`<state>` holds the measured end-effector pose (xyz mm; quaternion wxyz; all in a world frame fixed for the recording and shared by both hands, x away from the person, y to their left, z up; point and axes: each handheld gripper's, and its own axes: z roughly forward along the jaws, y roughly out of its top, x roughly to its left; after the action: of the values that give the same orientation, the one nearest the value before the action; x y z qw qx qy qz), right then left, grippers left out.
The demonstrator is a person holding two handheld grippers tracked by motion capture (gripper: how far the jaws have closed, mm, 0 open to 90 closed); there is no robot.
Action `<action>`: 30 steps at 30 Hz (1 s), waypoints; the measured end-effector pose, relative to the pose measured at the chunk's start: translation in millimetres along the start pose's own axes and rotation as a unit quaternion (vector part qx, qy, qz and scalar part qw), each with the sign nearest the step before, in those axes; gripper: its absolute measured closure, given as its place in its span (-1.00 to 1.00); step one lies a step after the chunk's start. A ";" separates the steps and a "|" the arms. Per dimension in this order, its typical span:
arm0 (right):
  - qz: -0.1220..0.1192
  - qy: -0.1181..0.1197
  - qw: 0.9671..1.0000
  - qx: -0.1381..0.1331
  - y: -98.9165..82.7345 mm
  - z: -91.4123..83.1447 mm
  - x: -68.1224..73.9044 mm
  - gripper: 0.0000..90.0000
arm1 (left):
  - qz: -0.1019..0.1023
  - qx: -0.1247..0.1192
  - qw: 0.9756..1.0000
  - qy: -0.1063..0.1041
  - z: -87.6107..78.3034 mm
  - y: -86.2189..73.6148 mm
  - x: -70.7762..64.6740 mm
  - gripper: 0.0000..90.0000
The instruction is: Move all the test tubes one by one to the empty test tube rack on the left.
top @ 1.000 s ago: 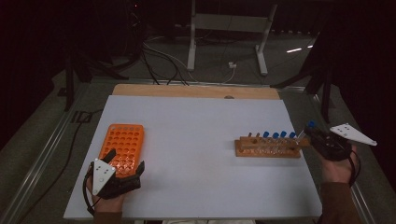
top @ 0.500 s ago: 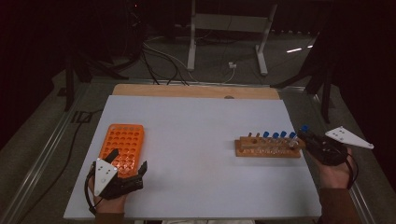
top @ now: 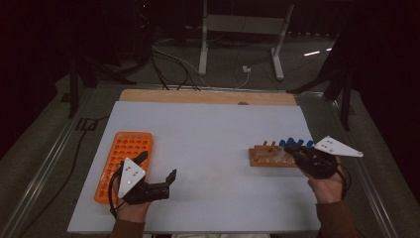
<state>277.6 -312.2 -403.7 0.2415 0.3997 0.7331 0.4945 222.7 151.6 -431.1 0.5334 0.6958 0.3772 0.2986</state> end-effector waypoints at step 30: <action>-0.041 0.152 0.987 0.016 22.3 71.7 111.8 0.71 | 0.004 0.045 0.988 -0.149 92.2 9.9 -72.5 -0.37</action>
<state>276.0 -177.6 -406.9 0.1406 0.2934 0.7846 0.5278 261.2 41.4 -445.8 0.5507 0.7572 0.3037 0.1762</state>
